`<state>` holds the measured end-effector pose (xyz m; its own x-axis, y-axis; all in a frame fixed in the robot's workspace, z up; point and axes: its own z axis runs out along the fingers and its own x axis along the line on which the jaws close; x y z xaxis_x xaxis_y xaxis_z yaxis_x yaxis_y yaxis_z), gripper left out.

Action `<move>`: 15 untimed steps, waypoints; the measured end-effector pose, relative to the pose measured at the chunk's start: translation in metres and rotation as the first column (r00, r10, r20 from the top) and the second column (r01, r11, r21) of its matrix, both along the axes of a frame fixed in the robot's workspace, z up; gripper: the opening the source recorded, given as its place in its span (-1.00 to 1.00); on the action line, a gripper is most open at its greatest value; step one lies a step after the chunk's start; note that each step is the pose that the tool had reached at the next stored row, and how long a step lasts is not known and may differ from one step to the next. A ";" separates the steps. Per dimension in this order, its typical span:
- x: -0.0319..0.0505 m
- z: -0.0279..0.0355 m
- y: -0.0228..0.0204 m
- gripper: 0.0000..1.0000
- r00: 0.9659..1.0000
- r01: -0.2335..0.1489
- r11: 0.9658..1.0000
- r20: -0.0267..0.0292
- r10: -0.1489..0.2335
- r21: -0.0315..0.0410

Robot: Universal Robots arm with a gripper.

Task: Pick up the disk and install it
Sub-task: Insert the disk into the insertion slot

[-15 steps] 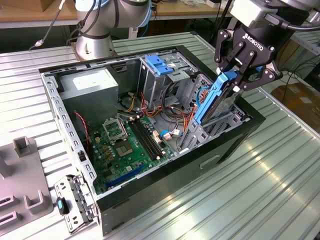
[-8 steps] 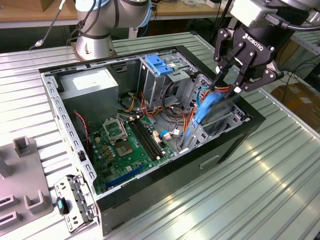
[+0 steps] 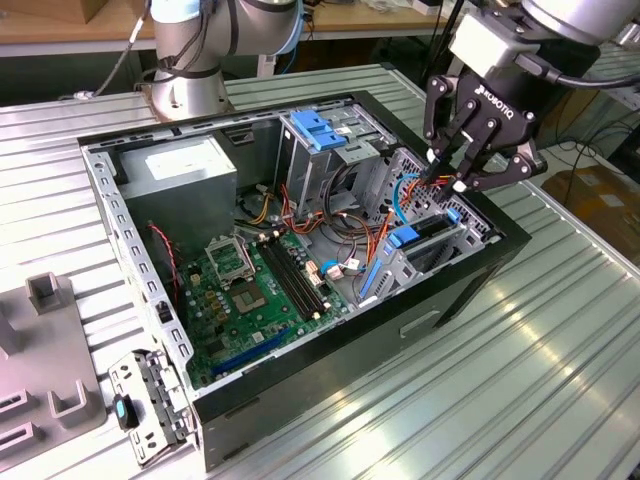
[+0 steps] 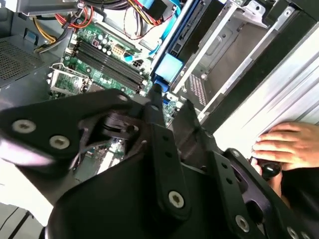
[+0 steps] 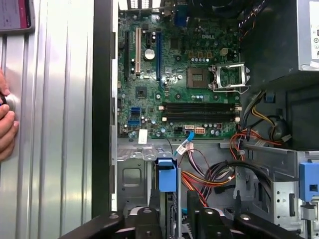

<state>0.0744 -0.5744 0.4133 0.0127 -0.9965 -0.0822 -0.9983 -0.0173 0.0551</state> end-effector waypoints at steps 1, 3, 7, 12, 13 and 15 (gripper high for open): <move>0.0019 -0.0016 0.0000 -0.40 1.000 -0.001 1.000 0.000 0.001 0.000; 0.0083 -0.0059 0.0000 -0.52 1.000 -0.003 1.000 0.000 0.003 0.000; 0.0190 -0.0131 0.0000 -0.79 1.000 -0.004 1.000 0.000 0.004 0.000; 0.0223 -0.0226 -0.0004 -0.79 1.000 -0.004 1.000 0.000 0.004 0.000; 0.0224 -0.0237 -0.0003 -0.79 1.000 -0.004 1.000 0.001 0.004 0.000; 0.0224 -0.0239 -0.0003 -0.79 1.000 -0.005 1.000 0.002 0.005 0.000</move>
<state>0.0968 -0.5748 0.3894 0.0174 -0.9964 -0.0826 -0.9984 -0.0218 0.0527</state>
